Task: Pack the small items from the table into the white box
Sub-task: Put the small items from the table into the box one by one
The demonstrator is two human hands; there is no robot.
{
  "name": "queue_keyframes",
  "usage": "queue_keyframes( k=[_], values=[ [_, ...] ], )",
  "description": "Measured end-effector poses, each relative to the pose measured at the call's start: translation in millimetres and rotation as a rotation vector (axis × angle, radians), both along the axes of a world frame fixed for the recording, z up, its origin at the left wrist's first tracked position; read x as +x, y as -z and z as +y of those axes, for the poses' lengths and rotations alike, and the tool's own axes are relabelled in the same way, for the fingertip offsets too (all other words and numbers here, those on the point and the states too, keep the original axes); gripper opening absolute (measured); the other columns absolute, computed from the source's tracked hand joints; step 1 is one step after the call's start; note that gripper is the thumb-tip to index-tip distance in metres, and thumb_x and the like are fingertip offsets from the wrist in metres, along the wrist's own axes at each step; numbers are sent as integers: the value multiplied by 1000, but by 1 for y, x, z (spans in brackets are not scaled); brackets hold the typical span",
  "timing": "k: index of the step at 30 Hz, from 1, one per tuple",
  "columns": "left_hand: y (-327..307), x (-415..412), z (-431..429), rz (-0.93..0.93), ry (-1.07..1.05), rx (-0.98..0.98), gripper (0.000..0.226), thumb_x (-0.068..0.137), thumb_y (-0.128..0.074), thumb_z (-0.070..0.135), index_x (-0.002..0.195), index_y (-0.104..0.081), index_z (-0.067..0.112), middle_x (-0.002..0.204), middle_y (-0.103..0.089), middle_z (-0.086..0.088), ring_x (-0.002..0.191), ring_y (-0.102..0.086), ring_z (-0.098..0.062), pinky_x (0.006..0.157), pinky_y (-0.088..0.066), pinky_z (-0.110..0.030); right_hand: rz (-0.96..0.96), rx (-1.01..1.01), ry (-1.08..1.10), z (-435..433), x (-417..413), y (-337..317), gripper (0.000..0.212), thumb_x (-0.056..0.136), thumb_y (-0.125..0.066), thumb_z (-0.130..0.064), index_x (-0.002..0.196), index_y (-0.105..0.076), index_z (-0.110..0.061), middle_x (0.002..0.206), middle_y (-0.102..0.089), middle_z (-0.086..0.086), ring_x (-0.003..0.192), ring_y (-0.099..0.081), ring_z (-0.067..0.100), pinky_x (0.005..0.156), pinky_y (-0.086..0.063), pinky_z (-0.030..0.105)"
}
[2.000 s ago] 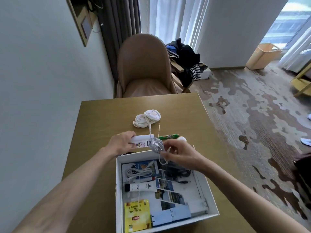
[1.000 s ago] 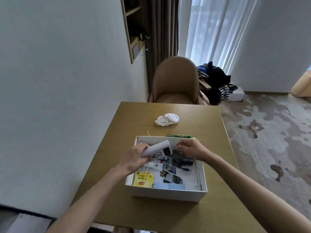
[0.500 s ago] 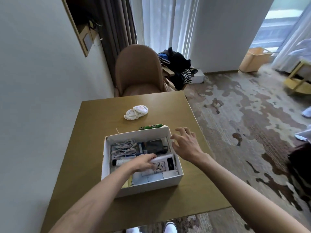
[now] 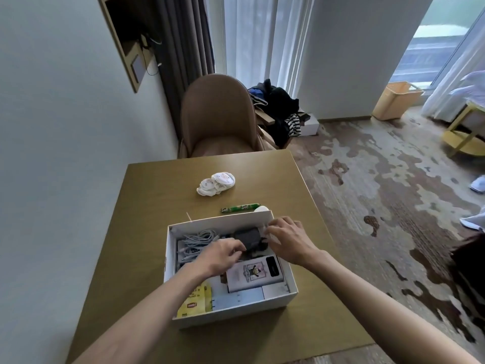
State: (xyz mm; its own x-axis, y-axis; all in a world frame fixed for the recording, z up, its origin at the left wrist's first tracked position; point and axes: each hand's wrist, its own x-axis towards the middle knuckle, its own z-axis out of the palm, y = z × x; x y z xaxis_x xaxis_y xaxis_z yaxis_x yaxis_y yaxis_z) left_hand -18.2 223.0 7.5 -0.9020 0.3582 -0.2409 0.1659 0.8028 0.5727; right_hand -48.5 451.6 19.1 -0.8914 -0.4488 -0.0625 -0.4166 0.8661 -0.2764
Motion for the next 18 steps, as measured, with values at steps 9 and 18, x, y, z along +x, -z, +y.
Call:
queue_keyframes(
  k=[9, 18],
  values=[
    [-29, -44, -27, 218, -223, 123, 20, 93, -51, 13, 105, -68, 18, 103, -71, 1, 87, -64, -7, 69, -56, -21, -127, -485, 279, -15, -89, -6, 28, 88, -59, -10, 113, -70, -16, 113, -69, 3, 99, -60, 16, 87, -44, 28],
    [-16, -118, -53, 168, -182, -115, 27, 95, -43, 17, 106, -67, 24, 112, -67, 1, 102, -59, -17, 82, -49, -33, -337, 213, -100, -35, -166, 42, 42, 83, -58, -9, 122, -66, -26, 125, -66, 5, 109, -62, 28, 88, -50, 35]
  ],
)
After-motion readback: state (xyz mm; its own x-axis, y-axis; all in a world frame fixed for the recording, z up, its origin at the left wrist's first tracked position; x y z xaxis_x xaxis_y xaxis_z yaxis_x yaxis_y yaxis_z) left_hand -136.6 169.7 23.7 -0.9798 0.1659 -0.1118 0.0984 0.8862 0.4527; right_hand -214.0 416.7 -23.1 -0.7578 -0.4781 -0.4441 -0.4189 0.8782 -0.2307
